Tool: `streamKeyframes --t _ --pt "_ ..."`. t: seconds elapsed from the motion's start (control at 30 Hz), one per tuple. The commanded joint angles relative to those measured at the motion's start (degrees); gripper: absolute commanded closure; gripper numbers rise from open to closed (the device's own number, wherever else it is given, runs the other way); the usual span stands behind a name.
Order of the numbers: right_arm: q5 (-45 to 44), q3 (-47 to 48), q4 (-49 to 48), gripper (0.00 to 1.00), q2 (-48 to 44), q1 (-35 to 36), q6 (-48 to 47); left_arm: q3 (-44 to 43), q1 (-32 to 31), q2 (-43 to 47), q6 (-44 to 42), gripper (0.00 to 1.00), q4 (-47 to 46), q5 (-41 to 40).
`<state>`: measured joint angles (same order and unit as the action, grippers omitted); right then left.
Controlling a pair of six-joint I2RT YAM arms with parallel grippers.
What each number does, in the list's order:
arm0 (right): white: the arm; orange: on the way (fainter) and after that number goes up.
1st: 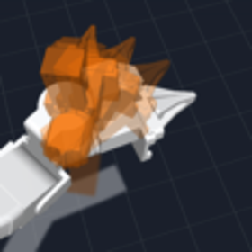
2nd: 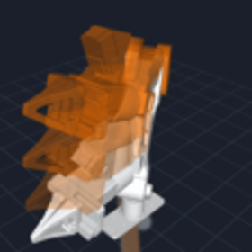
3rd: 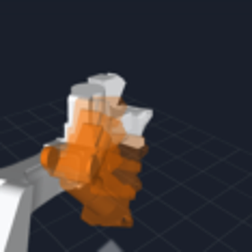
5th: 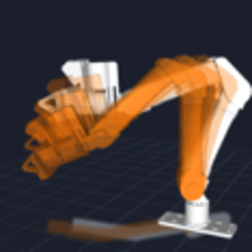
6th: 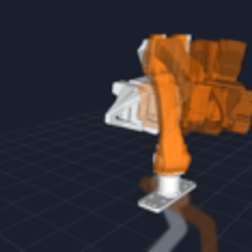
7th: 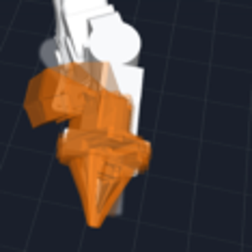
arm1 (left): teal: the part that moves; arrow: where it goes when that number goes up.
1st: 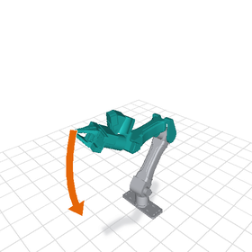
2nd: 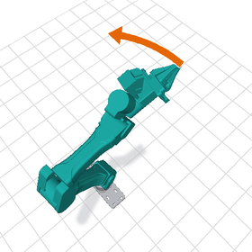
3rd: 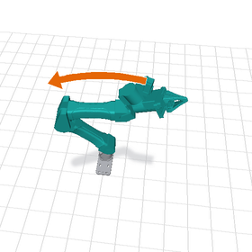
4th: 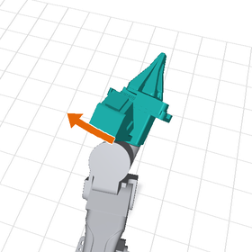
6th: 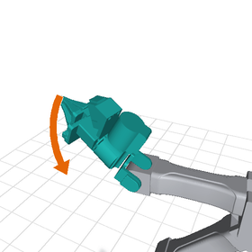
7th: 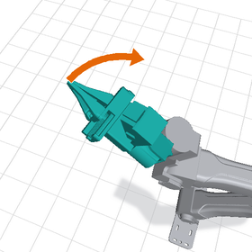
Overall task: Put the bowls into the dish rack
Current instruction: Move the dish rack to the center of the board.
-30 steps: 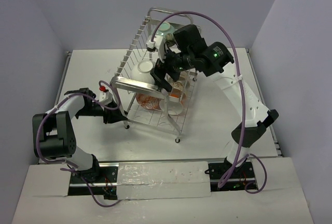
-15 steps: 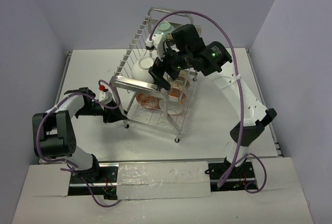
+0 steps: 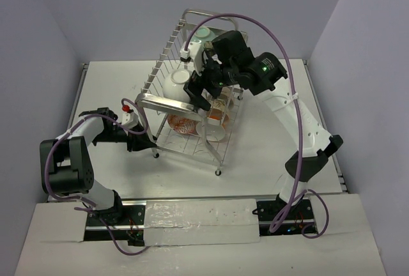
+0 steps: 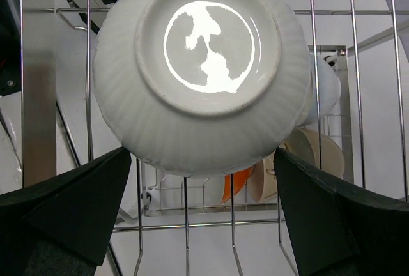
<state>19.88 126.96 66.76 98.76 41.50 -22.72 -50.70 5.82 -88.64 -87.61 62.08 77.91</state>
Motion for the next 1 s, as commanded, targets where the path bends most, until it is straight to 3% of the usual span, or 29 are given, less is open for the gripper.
streamKeyframes --t 0.0,0.43,0.7,0.97 --pt "-6.25 -1.01 7.95 0.0 -4.27 -0.98 2.76 0.16 1.56 -0.74 7.37 1.0 0.41 -9.53" --pt "-12.49 -0.04 4.52 0.0 -7.88 -0.98 3.65 0.07 1.56 -0.22 9.66 1.0 -1.0 -10.15" --pt "-19.43 -3.72 -1.01 0.0 -15.52 -1.94 3.39 -0.1 1.56 -0.57 9.39 1.0 -0.74 -10.23" --pt "-32.07 -7.33 -10.07 0.0 -23.17 -4.31 3.12 0.25 1.56 -0.48 8.43 1.0 -0.21 -10.06"
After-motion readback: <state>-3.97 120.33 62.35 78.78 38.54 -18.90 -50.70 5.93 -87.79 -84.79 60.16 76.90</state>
